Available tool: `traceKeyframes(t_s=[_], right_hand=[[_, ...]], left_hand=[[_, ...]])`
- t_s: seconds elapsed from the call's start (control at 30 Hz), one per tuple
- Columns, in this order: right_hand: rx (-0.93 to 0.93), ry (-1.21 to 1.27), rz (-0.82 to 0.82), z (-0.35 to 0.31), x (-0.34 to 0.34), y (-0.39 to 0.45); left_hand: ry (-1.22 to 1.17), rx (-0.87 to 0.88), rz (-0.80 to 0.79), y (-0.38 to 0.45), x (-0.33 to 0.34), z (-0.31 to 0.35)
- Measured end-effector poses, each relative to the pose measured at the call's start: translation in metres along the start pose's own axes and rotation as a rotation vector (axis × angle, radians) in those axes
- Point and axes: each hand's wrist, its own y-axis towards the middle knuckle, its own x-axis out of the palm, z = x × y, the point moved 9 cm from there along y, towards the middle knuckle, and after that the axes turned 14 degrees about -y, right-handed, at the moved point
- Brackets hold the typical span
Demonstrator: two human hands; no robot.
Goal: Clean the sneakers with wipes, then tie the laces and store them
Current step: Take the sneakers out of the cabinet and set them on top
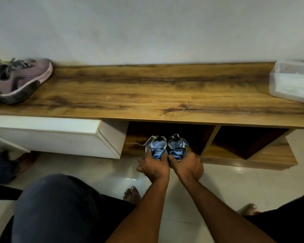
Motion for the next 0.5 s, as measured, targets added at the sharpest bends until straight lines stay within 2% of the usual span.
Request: traceKeyframes(t_s=[0.23,0.5], right_hand=[[-0.043,-0.017,0.007,-0.009,-0.049,-0.039],[-0.140,0.008,0.106,-0.028,-0.118,-0.076]], left_hand=[[0.006,-0.009,-0.003,-0.031,-0.047,0.030],[-0.021,0.030,0.072,-0.066,-0.118,0.077]])
